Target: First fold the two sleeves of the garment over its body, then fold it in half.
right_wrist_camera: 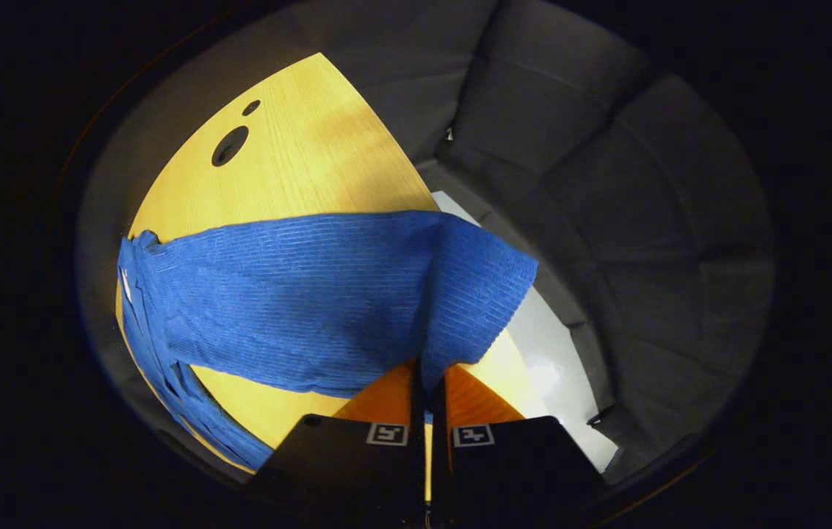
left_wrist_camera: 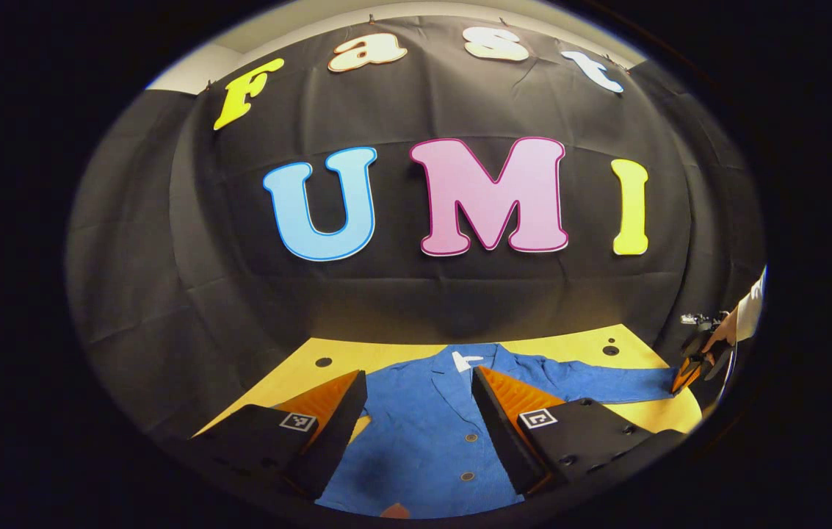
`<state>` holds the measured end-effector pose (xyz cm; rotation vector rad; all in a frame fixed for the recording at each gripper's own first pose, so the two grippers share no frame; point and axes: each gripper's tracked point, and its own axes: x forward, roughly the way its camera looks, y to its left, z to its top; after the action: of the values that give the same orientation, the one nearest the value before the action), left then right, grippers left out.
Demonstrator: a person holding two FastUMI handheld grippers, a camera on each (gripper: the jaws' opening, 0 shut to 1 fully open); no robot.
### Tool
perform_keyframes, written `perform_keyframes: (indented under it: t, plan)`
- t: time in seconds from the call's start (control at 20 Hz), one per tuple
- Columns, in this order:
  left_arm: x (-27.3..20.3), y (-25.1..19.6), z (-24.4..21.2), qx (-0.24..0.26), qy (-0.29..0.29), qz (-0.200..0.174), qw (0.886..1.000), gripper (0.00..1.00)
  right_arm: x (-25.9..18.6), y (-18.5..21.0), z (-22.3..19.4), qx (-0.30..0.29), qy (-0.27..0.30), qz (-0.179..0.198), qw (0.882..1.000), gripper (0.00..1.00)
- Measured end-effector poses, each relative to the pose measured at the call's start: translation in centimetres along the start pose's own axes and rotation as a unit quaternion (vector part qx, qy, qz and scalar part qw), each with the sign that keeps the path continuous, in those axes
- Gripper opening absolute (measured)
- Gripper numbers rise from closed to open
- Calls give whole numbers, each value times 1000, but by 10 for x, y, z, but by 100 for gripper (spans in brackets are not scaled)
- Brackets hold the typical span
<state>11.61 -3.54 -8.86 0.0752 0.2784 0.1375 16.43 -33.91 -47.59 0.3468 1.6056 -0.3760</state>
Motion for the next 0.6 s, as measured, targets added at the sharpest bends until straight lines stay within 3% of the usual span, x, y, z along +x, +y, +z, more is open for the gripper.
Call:
perform_keyframes:
  t: [0.3, 0.5, 0.6]
  plan:
    - [-7, 41, -9, -11, 1, 17, 1000, 82, -35, 6, 19, 46, -68, 13, 997, 5]
    - [-12, 71, -21, -36, 5, 14, 999, 82, -108, 34, 47, 33, -140, 19, 989, 5]
    - [-17, 89, -27, -49, 6, 13, 999, 83, -160, 67, 64, 13, -193, 24, 981, 5]
